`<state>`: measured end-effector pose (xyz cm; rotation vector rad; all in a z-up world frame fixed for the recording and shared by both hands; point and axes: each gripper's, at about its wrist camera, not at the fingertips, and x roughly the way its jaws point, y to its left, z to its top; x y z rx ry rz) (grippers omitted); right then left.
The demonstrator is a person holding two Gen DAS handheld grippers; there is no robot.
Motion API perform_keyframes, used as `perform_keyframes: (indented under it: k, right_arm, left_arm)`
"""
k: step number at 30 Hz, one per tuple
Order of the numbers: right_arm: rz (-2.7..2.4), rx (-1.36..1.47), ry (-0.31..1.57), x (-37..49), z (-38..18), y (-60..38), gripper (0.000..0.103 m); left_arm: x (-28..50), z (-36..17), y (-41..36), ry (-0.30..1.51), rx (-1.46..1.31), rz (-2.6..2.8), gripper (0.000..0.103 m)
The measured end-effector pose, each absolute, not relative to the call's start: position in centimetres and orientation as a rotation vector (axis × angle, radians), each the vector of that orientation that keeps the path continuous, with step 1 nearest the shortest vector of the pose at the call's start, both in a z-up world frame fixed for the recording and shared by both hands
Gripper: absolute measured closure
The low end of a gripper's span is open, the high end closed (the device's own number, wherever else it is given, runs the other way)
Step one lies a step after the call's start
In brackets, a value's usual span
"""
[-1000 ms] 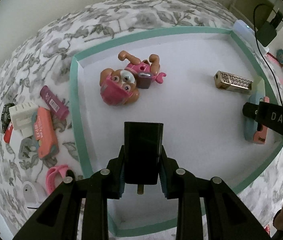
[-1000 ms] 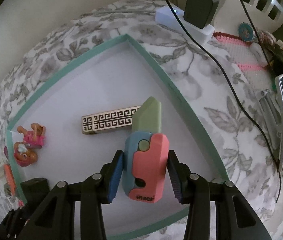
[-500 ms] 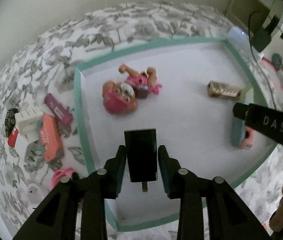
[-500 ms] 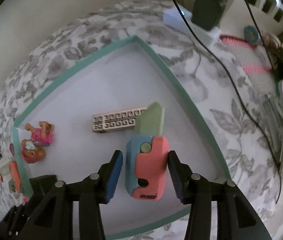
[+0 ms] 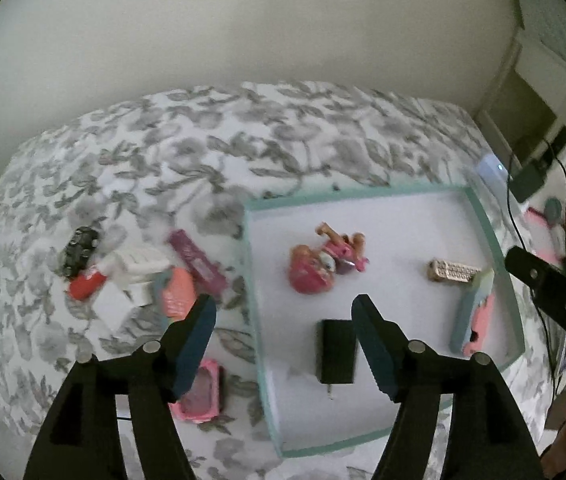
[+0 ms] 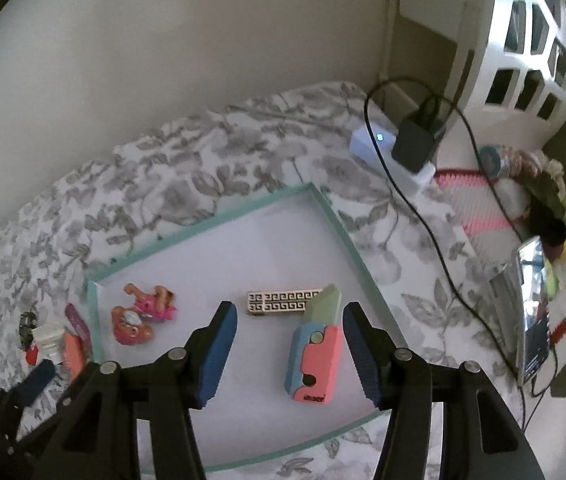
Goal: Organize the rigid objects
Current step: 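Carry the charger and toy knife into the tray and open both grippers, then move both grippers away from the tray back over the object pile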
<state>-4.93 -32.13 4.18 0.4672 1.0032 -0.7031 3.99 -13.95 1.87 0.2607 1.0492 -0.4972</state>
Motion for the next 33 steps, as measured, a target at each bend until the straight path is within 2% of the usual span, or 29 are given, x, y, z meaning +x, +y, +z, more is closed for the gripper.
perform_keyframes:
  k: [2, 4, 6, 10, 11, 13, 24, 33]
  right_arm:
    - [-0.700, 0.457, 0.994, -4.9, 4.5, -31.8, 0.035]
    - [-0.696, 0.446, 0.994, -5.0, 4.5, -31.6, 0.033]
    - [-0.689, 0.438, 1.002, -4.7, 4.1, -31.4, 0.024]
    - [-0.676, 0.437, 1.024, -4.4, 3.2, -31.2, 0.019]
    - [-0.671, 0.438, 1.026, -4.3, 2.9, -31.1, 0.013]
    - [-0.665, 0.443, 1.021, -4.2, 2.8, -31.1, 0.002]
    - [-0.490, 0.396, 1.014, -1.1, 2.5, -26.7, 0.001]
    - [-0.213, 0.345, 1.034, 3.2, 1.6, -17.9, 0.001]
  left_arm:
    - [4.4, 1.9, -13.3, 1.052, 0.240, -0.479, 0.019]
    - [4.9, 1.9, -12.8, 1.058, 0.221, -0.471, 0.019]
    - [5.2, 1.9, -12.3, 1.063, 0.210, -0.457, 0.019]
    - [6.0, 2.0, -11.2, 1.055, 0.178, -0.427, 0.015]
    - [6.2, 2.1, -10.8, 1.051, 0.166, -0.420, 0.010]
    - [6.6, 2.4, -10.1, 1.037, 0.136, -0.409, 0.010]
    - [9.7, 4.5, 0.3, 0.931, -0.016, -0.197, 0.010]
    - [11.5, 4.4, 8.2, 0.954, -0.058, -0.029, 0.010]
